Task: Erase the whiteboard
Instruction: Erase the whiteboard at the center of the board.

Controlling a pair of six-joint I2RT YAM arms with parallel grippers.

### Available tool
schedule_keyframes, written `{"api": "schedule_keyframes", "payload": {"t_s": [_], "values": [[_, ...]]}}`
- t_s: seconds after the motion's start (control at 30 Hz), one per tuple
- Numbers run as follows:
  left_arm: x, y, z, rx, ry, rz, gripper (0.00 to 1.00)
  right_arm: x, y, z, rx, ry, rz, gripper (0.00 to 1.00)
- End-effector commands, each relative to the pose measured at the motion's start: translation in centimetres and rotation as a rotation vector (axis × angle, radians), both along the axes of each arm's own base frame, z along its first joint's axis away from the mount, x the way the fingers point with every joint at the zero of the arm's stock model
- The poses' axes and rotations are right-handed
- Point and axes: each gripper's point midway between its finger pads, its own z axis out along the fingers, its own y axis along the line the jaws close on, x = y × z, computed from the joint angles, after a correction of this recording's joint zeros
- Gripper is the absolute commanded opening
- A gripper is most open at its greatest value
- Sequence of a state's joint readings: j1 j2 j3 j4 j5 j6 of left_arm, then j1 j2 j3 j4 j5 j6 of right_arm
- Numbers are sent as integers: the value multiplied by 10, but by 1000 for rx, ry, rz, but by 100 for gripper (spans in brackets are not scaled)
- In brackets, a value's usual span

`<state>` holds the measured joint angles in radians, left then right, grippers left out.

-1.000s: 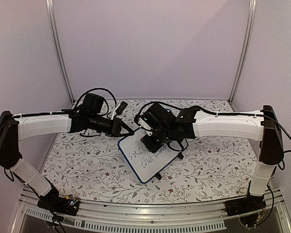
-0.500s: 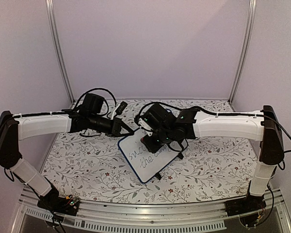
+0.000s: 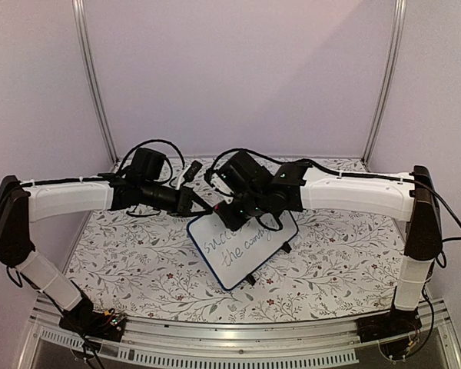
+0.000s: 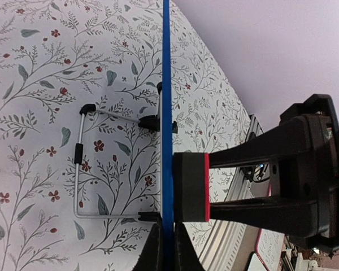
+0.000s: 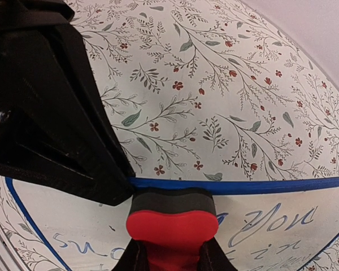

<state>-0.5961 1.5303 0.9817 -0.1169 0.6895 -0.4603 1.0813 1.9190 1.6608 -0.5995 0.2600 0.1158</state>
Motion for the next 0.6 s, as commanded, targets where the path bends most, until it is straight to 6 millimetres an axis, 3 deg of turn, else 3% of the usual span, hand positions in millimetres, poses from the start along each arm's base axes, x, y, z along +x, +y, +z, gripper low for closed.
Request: {"api": "schedule_keyframes", "payload": {"t_s": [0.0,0.17,0.3,0.57], "values": [[-7,-6,4,-18,-24,-42,0,-4,-14,-25,-51,39,-5,19],[-7,-6,4,-21,-21,-46,0,-16,-31,-44,-79,84,-13,19],[-7,-6,5,-22,-22,-45,0,-21,-40,-48,-83,96,-25,19],[-8,-6,4,-23,-21,-48,0,-11,-29,-30,-50,59,-24,19]]}}
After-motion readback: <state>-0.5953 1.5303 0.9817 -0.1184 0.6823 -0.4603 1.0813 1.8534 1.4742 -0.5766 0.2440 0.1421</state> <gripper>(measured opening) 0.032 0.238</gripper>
